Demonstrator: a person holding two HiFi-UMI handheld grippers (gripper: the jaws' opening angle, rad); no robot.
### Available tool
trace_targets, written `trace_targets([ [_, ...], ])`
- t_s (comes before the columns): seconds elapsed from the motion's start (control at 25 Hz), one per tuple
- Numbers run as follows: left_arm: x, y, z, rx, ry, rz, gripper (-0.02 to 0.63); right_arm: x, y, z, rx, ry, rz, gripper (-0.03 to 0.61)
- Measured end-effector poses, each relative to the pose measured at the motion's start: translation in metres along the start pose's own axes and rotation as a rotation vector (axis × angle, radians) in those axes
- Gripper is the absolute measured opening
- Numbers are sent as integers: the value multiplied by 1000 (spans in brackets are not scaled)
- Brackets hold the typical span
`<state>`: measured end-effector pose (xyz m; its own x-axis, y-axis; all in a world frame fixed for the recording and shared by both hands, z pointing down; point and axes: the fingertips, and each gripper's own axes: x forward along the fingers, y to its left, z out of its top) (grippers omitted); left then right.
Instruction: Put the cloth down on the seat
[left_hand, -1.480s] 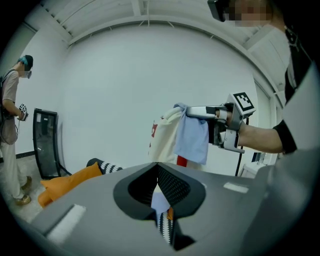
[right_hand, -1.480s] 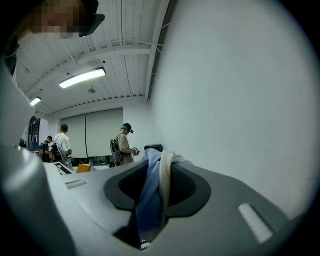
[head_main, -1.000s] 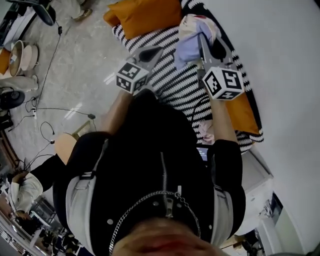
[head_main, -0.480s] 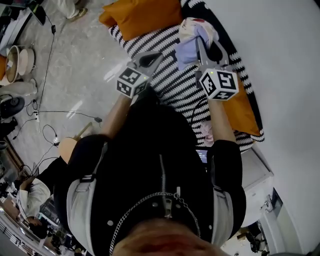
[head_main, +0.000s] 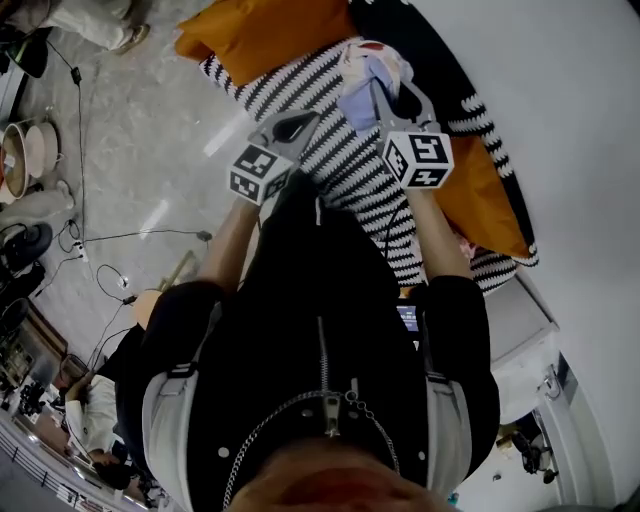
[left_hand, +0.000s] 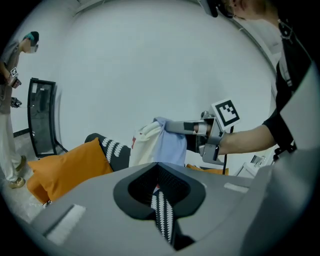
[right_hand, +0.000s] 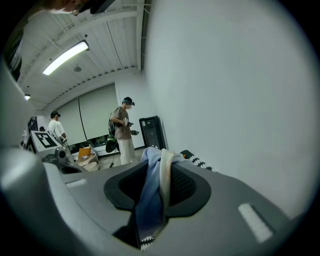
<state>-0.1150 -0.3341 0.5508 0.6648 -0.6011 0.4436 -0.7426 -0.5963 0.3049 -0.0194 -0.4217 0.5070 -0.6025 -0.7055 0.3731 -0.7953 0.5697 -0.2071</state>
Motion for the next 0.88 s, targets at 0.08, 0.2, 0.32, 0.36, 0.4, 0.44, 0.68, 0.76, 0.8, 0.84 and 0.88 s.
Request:
trace_targets([
  [0.08, 1, 3, -1, -5, 1, -3, 11, 19, -4, -18, -7, 46, 3, 106],
  [0.2, -1, 8, -7, -28, 5, 14, 11, 45, -12, -53, -19, 127, 7, 107],
  [0.32, -2, 21, -18, -58, 12, 47, 11, 74, -22, -93, -23, 216, 10, 107],
  [0.36, -4, 26, -22, -66, 17, 58, 11, 83, -24, -106, -22, 244, 11, 109],
  [0.4, -5, 31, -24, -72, 22, 66, 11, 92, -26, -117, -21, 268, 11, 109],
  [0.44, -6, 34, -26, -76, 27, 72, 11, 100, -28, -128, -22, 289, 10, 109],
  [0.68, -18, 46, -37, -84, 56, 107, 11, 138, -39, -193, 2, 409, -16, 110],
  [0.76, -20, 52, -41, -93, 64, 122, 11, 148, -38, -212, 8, 442, -22, 110],
  [0.8, -20, 54, -43, -98, 66, 128, 11, 153, -37, -222, 7, 459, -25, 110],
  [0.84, -20, 56, -44, -102, 67, 132, 11, 156, -36, -231, 5, 475, -28, 110],
  [0.88, -20, 56, -45, -106, 69, 137, 11, 160, -35, -240, 4, 490, -31, 112],
])
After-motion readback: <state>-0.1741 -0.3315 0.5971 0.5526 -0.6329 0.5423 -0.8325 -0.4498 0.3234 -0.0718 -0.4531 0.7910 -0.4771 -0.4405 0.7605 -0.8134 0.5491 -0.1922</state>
